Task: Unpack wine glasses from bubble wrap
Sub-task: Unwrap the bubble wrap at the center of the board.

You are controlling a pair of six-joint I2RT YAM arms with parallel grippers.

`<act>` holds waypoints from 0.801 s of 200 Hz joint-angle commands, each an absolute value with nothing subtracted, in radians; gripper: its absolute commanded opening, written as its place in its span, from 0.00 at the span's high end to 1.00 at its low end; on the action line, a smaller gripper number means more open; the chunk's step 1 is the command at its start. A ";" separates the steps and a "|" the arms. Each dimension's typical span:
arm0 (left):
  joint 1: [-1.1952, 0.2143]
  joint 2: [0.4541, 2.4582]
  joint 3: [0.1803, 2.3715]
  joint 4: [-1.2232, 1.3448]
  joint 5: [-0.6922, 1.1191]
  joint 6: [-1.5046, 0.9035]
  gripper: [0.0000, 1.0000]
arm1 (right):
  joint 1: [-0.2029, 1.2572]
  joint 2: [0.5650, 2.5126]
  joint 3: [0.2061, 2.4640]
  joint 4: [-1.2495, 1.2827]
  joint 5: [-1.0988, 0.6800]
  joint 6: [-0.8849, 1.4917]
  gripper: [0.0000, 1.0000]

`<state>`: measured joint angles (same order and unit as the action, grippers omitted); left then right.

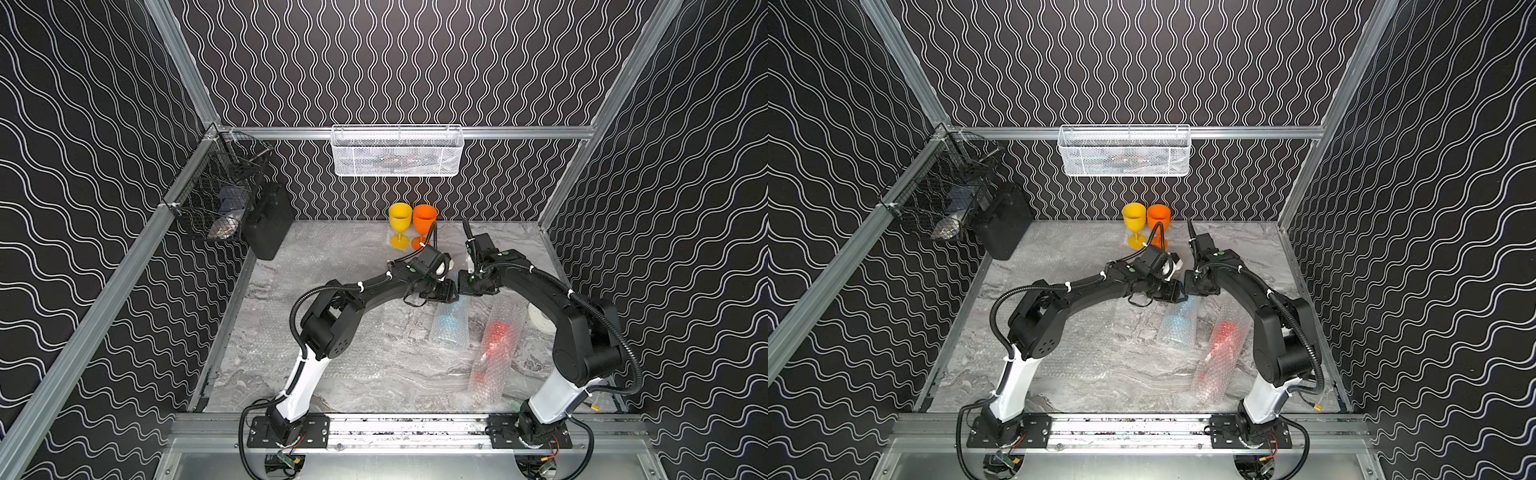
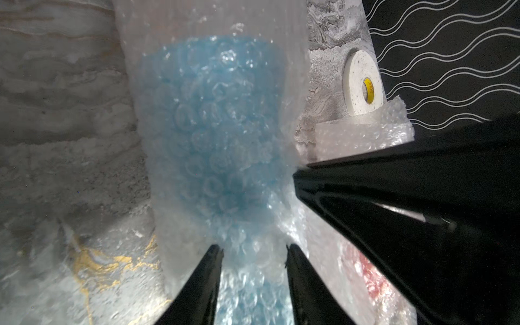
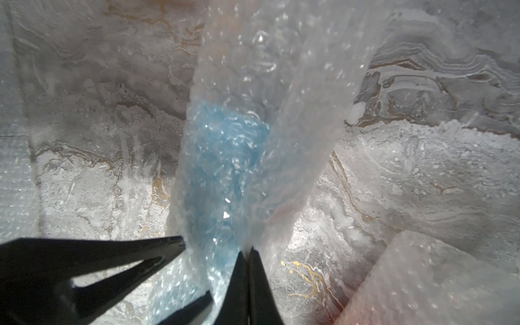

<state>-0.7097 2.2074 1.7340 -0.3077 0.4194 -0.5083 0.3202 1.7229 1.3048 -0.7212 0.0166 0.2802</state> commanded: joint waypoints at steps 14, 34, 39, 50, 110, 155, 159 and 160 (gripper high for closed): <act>-0.712 2.180 1.706 -0.280 0.395 -0.499 0.68 | 0.319 1.714 1.303 -0.701 0.006 0.279 0.97; -0.711 2.150 1.676 -0.263 0.363 -0.490 0.79 | 0.318 1.709 1.298 -0.693 -0.002 0.279 0.97; -0.711 2.140 1.666 -0.255 0.358 -0.488 0.82 | 0.318 1.710 1.298 -0.692 -0.007 0.279 0.97; -0.710 2.123 1.640 -0.239 0.349 -0.488 0.91 | 0.318 1.711 1.301 -0.692 -0.028 0.279 0.97; -0.710 2.009 1.515 -0.186 0.297 -0.492 1.00 | 0.318 1.697 1.296 -0.668 -0.184 0.261 0.96; -0.718 1.900 1.356 -0.123 0.299 -0.522 1.00 | 0.319 1.673 1.276 -0.664 -0.220 0.272 0.95; -0.719 1.894 1.347 -0.126 0.294 -0.521 1.00 | 0.320 1.674 1.275 -0.666 -0.221 0.272 0.95; -0.719 1.893 1.345 -0.126 0.294 -0.520 1.00 | 0.319 1.674 1.275 -0.668 -0.221 0.272 0.95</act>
<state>-0.7128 1.9362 1.3911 -0.1692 0.3099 -0.5026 0.3187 1.6825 1.2812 -0.6762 -0.1974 0.2764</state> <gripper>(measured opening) 0.049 0.051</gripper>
